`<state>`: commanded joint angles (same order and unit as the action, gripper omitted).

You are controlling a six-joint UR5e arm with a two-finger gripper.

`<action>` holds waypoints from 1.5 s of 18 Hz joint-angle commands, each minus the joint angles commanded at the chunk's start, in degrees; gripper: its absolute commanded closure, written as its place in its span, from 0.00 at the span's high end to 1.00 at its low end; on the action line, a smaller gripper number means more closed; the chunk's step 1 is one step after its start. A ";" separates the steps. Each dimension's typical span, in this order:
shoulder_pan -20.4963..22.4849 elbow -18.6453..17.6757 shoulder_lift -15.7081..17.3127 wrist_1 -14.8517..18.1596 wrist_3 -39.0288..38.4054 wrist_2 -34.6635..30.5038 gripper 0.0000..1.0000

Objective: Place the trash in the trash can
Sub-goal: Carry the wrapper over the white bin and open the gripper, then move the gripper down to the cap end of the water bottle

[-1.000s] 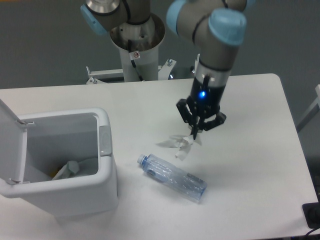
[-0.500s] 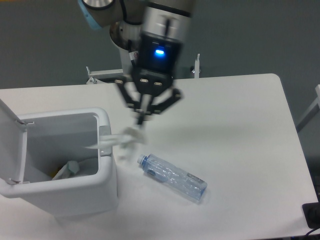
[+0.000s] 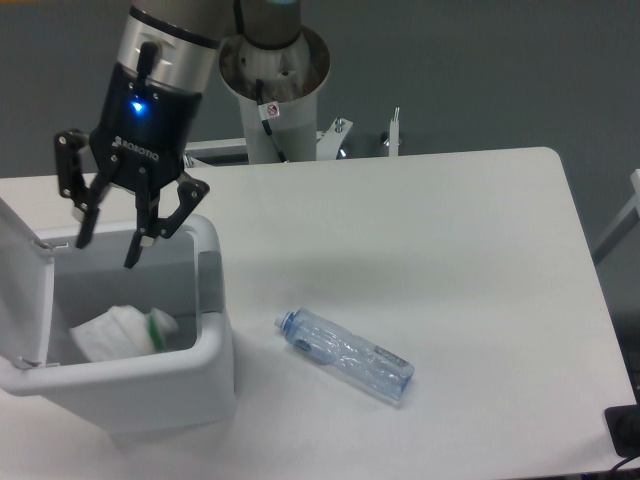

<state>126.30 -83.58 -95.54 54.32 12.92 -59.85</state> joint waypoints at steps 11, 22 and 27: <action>12.74 -4.48 -14.49 -0.18 -21.62 -22.15 1.00; 13.98 -4.30 -27.24 -3.16 -23.64 -29.88 1.00; 13.98 -2.47 -29.61 -3.52 -24.96 -29.89 1.00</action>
<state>140.27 -86.05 -125.15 50.80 -12.03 -89.74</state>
